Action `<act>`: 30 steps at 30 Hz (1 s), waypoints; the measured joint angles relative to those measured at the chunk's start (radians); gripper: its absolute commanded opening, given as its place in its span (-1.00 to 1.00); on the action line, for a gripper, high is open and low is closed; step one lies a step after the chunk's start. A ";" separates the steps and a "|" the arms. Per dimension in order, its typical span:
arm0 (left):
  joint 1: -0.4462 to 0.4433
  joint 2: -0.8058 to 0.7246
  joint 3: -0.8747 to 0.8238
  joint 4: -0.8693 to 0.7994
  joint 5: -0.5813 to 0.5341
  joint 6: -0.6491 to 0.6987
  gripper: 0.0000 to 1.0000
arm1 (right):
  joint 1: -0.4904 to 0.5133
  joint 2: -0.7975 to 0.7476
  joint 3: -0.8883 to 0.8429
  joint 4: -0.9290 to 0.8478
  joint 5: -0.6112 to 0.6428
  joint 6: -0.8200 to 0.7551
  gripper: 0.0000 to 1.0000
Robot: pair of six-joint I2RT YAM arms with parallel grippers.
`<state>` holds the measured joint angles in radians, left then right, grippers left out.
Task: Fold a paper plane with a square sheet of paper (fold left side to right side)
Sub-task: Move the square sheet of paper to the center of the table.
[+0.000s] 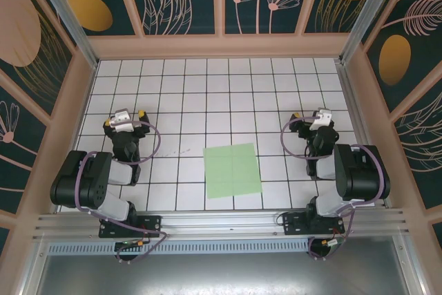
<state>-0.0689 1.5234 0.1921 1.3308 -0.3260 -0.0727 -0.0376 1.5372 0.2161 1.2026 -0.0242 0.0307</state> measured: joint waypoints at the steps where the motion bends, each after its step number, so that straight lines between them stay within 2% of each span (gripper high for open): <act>1: 0.000 0.000 0.000 0.000 0.000 0.000 0.97 | 0.000 0.000 0.000 0.000 0.000 0.000 0.98; 25: 0.000 0.000 0.000 0.001 0.000 0.000 0.97 | 0.000 -0.001 0.000 -0.001 0.001 0.001 0.98; 27: 0.000 -0.002 -0.001 0.002 0.001 0.000 0.97 | 0.000 -0.017 0.008 -0.034 0.011 0.002 0.98; 30: 0.000 -0.071 -0.015 -0.034 0.010 0.002 0.97 | -0.001 -0.120 0.047 -0.176 0.032 0.013 0.98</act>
<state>-0.0689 1.4525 0.1772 1.2972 -0.3164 -0.0704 -0.0387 1.4170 0.2626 1.0267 0.0074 0.0441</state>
